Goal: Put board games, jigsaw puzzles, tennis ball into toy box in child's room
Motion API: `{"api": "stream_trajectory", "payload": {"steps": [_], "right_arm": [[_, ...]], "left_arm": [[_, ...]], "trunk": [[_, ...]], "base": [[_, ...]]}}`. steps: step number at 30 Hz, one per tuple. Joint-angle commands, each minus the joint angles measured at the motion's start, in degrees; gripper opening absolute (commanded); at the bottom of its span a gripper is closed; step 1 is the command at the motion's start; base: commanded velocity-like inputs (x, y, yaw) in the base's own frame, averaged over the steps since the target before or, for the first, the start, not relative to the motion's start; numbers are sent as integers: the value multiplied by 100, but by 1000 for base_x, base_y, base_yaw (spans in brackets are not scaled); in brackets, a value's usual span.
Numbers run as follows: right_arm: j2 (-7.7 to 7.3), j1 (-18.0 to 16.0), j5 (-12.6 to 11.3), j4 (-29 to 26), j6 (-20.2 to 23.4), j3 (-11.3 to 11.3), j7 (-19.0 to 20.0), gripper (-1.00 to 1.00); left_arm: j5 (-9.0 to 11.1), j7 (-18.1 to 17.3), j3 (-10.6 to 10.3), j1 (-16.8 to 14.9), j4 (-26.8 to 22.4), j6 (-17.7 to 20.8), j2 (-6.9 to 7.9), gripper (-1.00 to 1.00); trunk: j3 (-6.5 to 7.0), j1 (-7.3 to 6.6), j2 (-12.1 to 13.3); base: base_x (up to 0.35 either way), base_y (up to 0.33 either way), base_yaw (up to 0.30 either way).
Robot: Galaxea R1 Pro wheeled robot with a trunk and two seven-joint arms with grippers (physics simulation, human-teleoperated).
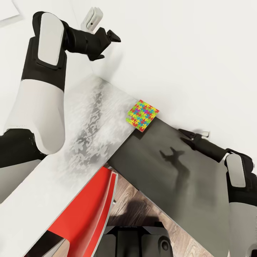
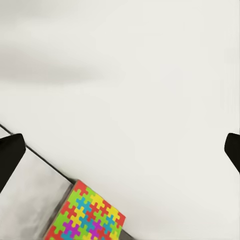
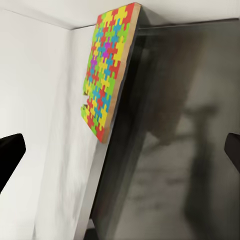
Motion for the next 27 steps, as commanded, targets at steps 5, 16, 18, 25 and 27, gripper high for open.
{"api": "stream_trajectory", "payload": {"steps": [5, 16, 18, 25, 27], "right_arm": [[91, -49, 28, 134, -81, -5, 36, 100], [238, -244, 28, 645, -411, -1, 60, 100], [244, -268, 25, 728, -486, 1, 67, 100], [286, -356, 10, 1101, -927, 34, 101, 100], [306, -368, 8, 1168, -1011, 54, 114, 100]], "left_arm": [[174, 124, -30, 298, -310, 22, -10, 100], [378, 767, -43, 761, -882, 13, -56, 100], [439, 839, -43, 726, -881, 12, -62, 100], [712, 1203, -69, 531, -696, 12, -69, 100], [742, 1251, -74, 505, -664, 13, -69, 100]], "trunk": [[-7, 3, -9], [-7, 3, -9], [-7, 3, -9], [-7, 3, -9], [-7, 3, -9]], "base": [[0, 0, 0], [0, 0, 0], [0, 0, 0], [0, 0, 0], [0, 0, 0]]}}
